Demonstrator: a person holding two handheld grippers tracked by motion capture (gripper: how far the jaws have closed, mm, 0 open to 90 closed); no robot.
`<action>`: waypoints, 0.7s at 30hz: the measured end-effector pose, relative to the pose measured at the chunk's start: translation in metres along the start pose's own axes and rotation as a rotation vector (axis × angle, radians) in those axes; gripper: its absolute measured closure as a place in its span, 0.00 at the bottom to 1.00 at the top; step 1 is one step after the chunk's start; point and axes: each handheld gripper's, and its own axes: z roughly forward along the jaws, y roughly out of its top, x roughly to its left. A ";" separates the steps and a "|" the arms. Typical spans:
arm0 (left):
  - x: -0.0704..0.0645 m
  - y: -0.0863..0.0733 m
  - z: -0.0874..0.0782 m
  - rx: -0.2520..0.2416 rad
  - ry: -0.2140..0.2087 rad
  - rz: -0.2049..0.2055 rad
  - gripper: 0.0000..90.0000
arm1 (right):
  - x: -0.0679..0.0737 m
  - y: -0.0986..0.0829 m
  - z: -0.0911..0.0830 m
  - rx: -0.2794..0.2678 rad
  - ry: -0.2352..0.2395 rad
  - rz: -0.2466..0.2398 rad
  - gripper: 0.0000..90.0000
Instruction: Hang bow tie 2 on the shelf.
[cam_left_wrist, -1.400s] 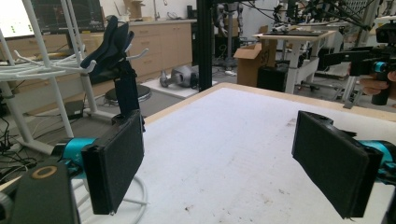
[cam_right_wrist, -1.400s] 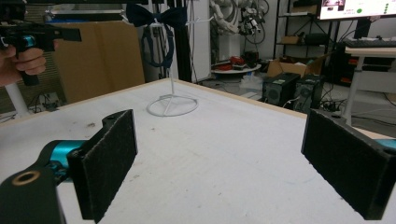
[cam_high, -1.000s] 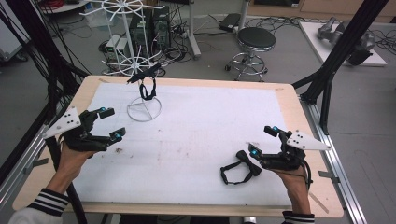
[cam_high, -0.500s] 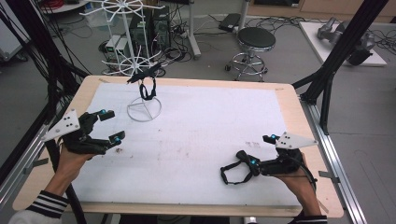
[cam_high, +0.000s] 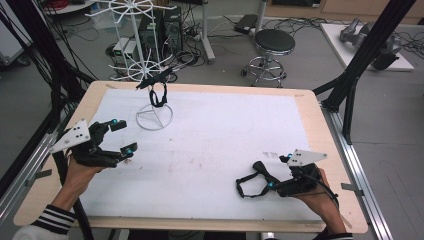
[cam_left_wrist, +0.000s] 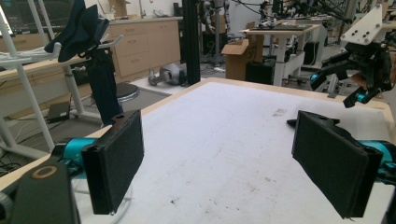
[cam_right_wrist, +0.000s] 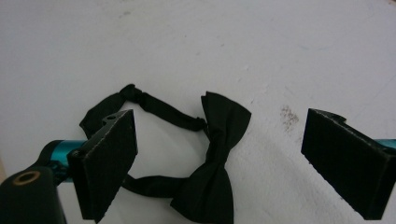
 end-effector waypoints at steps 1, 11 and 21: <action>0.000 0.000 0.000 0.003 -0.001 0.001 0.19 | 0.000 -0.001 0.001 0.010 0.001 -0.005 0.11; -0.002 0.000 0.003 0.008 -0.008 0.005 0.19 | -0.003 -0.009 0.009 0.119 0.034 -0.019 0.11; -0.002 0.000 0.004 0.010 -0.009 0.005 0.19 | -0.003 -0.020 0.017 0.200 0.076 -0.050 0.16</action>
